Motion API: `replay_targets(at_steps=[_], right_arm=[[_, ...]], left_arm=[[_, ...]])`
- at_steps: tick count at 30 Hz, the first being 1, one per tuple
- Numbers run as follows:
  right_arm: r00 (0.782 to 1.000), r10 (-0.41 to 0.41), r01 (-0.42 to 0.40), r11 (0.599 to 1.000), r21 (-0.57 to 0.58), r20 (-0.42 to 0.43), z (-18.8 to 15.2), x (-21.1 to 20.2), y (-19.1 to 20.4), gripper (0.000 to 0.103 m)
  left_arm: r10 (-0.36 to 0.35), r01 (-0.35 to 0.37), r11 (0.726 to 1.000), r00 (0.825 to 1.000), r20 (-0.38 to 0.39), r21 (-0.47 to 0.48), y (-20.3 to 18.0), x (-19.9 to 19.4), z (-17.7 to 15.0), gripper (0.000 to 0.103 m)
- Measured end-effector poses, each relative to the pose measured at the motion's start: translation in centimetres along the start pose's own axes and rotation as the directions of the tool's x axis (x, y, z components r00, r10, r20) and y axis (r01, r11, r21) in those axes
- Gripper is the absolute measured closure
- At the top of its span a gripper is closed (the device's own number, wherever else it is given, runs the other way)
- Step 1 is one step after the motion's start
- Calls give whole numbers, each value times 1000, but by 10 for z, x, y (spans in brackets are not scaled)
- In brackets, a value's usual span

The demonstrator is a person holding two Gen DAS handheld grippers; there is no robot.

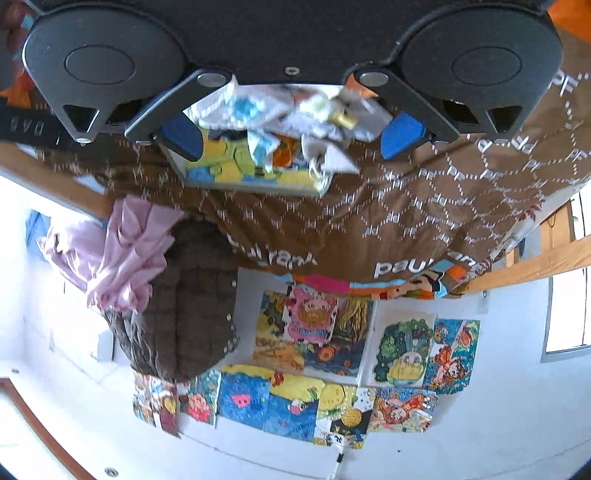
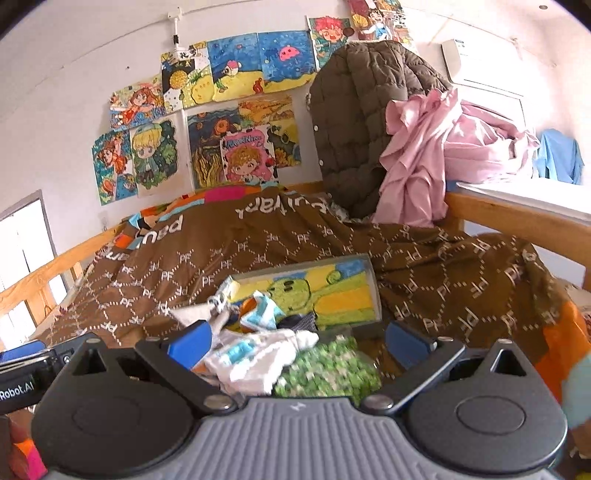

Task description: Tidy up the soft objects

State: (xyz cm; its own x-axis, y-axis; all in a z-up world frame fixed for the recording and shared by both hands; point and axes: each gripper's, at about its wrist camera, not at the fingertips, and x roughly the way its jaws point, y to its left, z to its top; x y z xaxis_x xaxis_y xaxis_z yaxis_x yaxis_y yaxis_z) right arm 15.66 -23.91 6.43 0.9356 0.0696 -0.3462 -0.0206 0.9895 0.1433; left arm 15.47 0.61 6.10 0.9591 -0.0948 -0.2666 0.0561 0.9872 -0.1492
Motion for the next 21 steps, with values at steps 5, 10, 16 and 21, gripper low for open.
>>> replay_targets(at_steps=[5, 10, 16, 21], right_arm=[[1000, -8, 8, 1000, -24, -28, -13, -15, -1, 0], [998, -14, 11, 999, -45, -60, -25, -26, 0, 0], [996, -11, 6, 998, -61, -88, -33, -31, 4, 0], [992, -17, 7, 997, -82, -124, -36, -28, 7, 0]], left_arm=[[8, -8, 1000, 1000, -26, 13, -2, -17, -16, 1], [19, -19, 1000, 998, -57, 5, 2, -31, -28, 1], [34, -32, 999, 992, -120, 22, 3, -39, -40, 1], [49, -45, 999, 986, -160, 26, 4, -42, -47, 1]])
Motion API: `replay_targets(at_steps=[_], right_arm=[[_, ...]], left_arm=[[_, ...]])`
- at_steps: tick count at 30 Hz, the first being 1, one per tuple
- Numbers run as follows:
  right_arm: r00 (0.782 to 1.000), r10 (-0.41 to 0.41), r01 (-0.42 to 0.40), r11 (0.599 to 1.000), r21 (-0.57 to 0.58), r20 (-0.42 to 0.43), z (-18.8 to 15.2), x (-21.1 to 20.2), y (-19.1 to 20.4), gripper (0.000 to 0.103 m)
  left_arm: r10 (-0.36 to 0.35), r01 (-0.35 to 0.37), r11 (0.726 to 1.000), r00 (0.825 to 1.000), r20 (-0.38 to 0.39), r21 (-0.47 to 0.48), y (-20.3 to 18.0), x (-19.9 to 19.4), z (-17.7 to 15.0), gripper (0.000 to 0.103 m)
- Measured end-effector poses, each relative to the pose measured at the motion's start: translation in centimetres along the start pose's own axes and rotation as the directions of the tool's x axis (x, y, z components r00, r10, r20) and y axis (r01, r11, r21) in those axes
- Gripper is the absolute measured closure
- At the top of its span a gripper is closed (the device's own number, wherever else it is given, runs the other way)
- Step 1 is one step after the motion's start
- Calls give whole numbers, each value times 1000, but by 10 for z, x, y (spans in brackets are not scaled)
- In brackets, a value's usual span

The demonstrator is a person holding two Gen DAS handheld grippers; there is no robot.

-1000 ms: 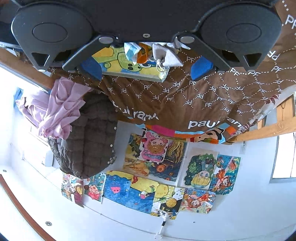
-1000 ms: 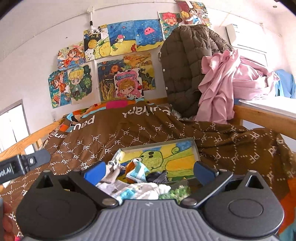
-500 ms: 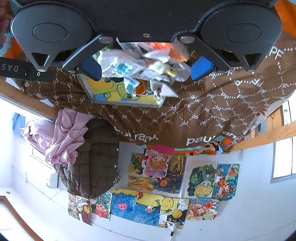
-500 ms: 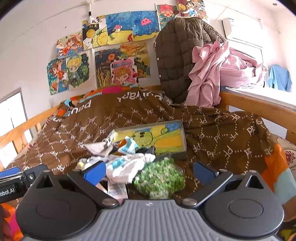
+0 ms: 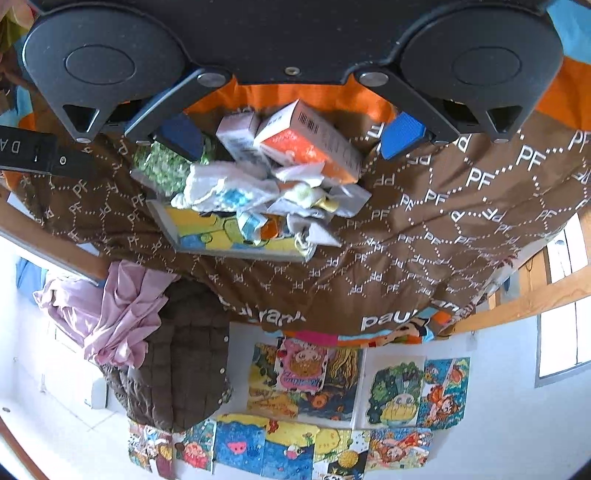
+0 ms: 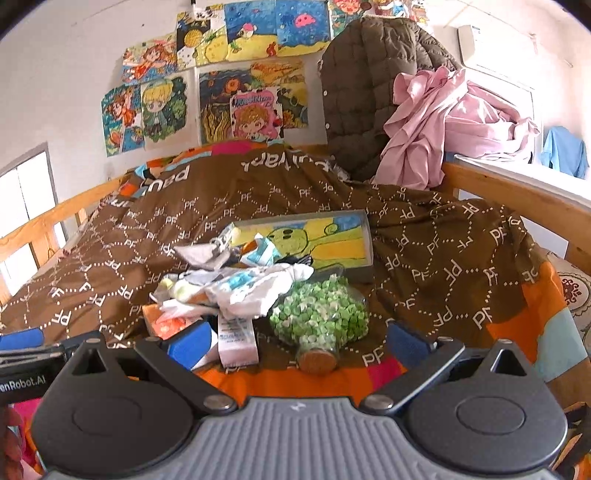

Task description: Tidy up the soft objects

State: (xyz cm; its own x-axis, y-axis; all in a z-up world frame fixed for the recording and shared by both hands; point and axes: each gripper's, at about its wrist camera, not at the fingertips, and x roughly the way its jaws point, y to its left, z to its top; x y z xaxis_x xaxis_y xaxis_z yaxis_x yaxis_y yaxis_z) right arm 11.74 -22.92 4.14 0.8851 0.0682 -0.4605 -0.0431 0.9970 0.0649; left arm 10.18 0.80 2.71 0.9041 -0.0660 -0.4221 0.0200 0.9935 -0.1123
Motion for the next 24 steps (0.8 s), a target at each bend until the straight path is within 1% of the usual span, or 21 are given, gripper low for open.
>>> replay_targets(at_steps=[13, 24], right_arm=[[996, 11, -13, 1000, -28, -84, -5, 16, 6, 0], [992, 17, -23, 999, -45, -129, -7, 24, 9, 0]], left_arm=[[65, -66, 998, 996, -64, -12, 3, 10, -3, 1], [81, -84, 996, 990, -116, -27, 4, 20, -5, 1]])
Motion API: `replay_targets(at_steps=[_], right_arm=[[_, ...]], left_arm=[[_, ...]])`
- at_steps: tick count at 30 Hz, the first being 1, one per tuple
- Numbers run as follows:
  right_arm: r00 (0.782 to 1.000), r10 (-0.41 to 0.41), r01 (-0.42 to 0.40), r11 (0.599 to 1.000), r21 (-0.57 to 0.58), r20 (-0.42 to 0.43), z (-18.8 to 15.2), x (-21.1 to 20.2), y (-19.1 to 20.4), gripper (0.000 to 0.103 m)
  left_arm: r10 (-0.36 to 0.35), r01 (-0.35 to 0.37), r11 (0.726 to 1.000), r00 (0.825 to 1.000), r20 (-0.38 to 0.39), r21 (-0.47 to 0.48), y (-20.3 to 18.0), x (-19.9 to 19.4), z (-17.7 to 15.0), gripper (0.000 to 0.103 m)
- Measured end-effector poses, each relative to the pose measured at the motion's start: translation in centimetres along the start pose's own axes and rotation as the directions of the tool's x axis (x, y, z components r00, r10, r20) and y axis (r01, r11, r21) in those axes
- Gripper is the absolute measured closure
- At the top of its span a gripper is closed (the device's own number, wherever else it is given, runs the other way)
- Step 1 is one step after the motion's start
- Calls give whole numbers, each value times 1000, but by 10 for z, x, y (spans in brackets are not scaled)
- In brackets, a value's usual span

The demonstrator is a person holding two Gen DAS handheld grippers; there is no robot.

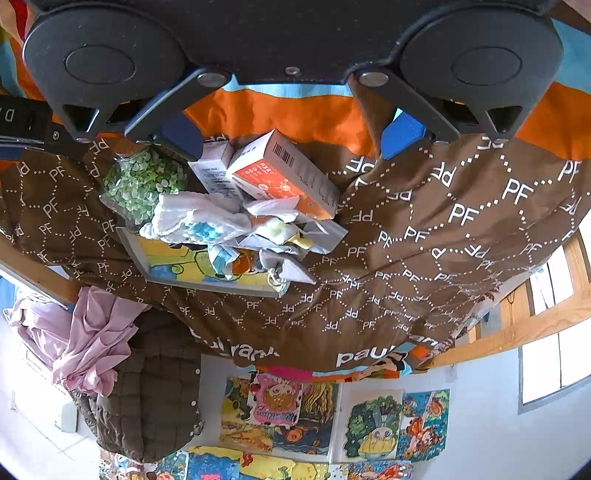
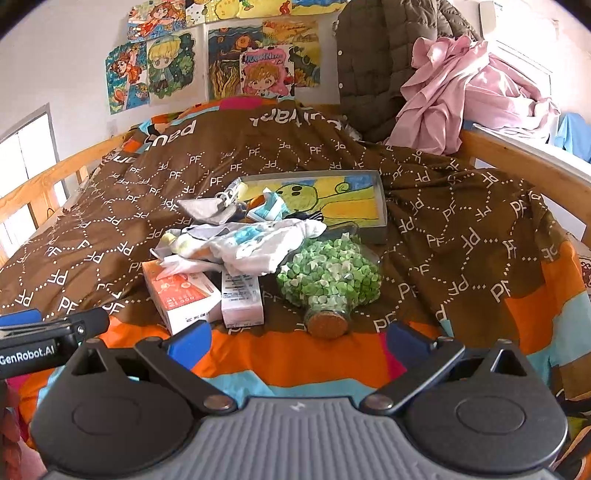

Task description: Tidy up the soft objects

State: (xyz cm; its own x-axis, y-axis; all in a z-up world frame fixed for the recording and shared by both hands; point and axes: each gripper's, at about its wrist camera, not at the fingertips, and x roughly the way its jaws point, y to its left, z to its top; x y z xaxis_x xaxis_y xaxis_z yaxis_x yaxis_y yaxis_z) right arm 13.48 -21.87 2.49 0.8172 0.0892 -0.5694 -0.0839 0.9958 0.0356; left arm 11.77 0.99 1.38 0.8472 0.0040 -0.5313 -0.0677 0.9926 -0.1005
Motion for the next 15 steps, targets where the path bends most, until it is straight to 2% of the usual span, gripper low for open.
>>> replay_targets(at_steps=[15], right_arm=[[1000, 29, -29, 999, -31, -8, 2, 4, 9, 0]], left_arm=[[-2, -1, 998, 999, -53, -69, 4, 11, 4, 1]])
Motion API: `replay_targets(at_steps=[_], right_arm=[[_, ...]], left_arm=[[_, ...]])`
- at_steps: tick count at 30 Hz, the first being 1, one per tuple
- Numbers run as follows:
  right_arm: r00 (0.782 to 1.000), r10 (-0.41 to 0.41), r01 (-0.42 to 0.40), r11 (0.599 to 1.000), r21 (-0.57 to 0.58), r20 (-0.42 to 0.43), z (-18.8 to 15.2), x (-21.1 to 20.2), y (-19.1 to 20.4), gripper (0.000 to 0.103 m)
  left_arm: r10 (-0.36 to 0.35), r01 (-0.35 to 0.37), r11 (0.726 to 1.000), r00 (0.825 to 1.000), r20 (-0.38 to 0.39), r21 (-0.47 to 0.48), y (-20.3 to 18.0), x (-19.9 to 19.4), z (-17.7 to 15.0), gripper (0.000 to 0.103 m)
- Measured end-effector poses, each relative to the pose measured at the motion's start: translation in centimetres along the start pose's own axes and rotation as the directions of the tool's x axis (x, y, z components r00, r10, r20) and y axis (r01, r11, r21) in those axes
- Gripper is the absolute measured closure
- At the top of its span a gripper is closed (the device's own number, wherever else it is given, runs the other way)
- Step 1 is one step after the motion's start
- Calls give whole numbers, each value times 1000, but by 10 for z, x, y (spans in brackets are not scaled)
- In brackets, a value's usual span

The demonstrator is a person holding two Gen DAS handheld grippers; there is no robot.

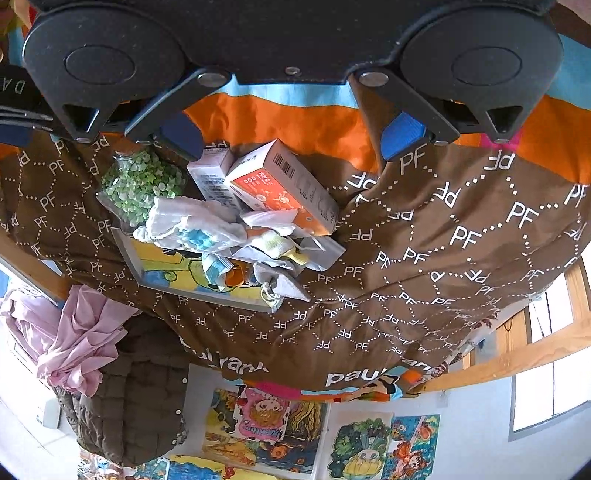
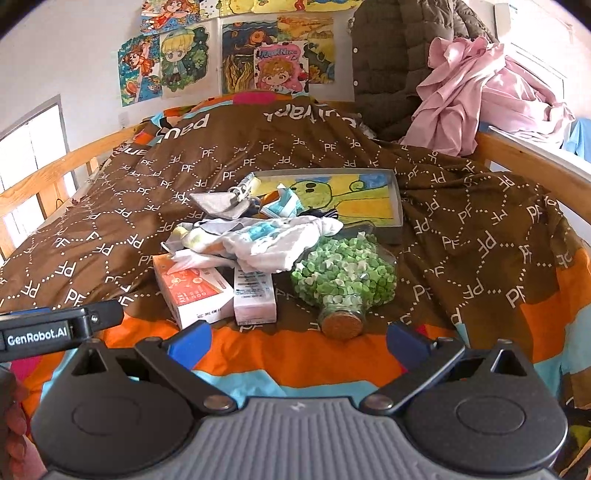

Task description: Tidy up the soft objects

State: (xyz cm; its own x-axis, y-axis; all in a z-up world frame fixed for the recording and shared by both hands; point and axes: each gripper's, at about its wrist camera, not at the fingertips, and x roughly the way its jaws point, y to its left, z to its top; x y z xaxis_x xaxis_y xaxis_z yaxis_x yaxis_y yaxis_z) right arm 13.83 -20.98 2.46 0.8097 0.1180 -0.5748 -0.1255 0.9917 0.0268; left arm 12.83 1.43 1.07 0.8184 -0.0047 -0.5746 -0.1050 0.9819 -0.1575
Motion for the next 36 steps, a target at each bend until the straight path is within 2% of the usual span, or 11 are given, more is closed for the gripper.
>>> replay_targets(at_steps=[8, 27, 36], right_arm=[[1000, 13, -13, 1000, -11, -2, 1, 4, 4, 0], [1000, 17, -17, 1000, -5, -6, 3, 10, 4, 0], [999, -7, 11, 996, -91, 39, 19, 18, 7, 0]], left_arm=[[0, -1, 999, 1000, -26, -41, 4, 6, 2, 1], [-26, 22, 997, 998, -50, -72, 6, 12, 6, 1], [-13, 10, 998, 998, -56, -54, 7, 17, 6, 1]])
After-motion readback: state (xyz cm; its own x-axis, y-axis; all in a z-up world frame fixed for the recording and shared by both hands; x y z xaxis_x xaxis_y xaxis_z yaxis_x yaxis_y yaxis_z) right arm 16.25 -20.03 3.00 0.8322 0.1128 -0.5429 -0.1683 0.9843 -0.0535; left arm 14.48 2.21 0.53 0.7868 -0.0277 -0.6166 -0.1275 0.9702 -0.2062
